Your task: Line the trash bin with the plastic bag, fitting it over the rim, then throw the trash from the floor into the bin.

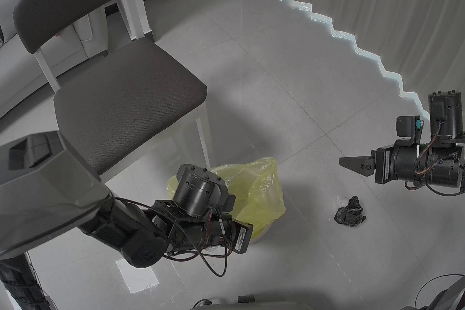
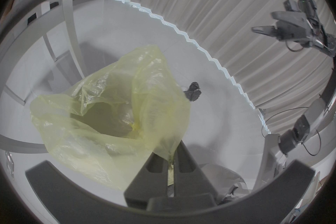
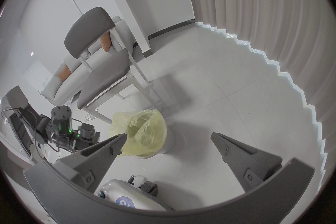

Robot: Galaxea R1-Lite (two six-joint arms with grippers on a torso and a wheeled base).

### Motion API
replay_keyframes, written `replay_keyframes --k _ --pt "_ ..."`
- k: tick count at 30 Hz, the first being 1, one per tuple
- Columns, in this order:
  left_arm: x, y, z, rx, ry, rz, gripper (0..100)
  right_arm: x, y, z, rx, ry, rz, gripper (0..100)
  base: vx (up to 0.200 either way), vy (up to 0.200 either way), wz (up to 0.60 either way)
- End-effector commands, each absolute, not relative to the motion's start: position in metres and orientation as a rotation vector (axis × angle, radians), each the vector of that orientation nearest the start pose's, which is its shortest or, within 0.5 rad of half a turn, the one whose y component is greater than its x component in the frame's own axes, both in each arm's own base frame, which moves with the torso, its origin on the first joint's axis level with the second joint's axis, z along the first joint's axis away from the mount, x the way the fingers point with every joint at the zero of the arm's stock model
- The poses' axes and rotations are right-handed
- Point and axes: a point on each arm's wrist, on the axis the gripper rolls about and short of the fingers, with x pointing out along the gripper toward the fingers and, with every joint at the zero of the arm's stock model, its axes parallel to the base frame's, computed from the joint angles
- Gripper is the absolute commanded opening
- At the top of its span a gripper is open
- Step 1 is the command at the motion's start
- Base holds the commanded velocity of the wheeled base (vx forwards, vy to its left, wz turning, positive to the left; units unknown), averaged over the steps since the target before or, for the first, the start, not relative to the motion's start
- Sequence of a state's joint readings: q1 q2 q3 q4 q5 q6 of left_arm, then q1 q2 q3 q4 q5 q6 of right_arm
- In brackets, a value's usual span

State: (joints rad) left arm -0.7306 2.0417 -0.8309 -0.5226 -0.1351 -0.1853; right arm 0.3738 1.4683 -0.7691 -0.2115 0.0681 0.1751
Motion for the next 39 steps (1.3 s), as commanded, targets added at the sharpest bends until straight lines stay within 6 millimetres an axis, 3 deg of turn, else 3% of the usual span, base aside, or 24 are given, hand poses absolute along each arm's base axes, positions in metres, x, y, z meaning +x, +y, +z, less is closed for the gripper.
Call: replay_keyframes --k 1,6,7,16,24,29,36,39 --pt "0.242 -0.229 0.091 0.026 0.695 -0.790 0 0.223 0.089 0.195 0.094 0.524 0.393 100 0.000 0.000 0.00" --pt "0.234 -0.225 0.086 0.037 0.720 -0.791 0 0.222 0.089 0.193 0.092 0.531 0.393 100 0.000 0.000 0.00" --pt "0.230 -0.224 0.071 0.051 0.768 -0.788 0 0.221 0.088 0.189 0.085 0.544 0.392 100 0.000 0.000 0.00" --pt "0.232 -0.240 0.015 0.080 0.874 -0.786 0 0.219 0.090 0.180 0.071 0.577 0.397 100 0.000 0.000 0.00" --pt "0.234 -0.252 -0.022 0.106 0.914 -0.792 0 0.224 0.093 0.173 0.064 0.607 0.398 100 0.000 0.000 0.00" --pt "0.248 -0.262 -0.031 0.093 0.871 -0.780 0 0.226 0.095 0.170 0.060 0.620 0.403 100 0.000 0.000 0.00" --pt "0.263 -0.262 -0.007 0.050 0.786 -0.772 0 0.237 0.107 0.157 0.045 0.648 0.423 100 0.000 0.000 0.00" --pt "0.262 -0.259 -0.007 0.052 0.791 -0.767 0 0.241 0.109 0.157 0.052 0.621 0.426 100 0.000 0.000 0.00"
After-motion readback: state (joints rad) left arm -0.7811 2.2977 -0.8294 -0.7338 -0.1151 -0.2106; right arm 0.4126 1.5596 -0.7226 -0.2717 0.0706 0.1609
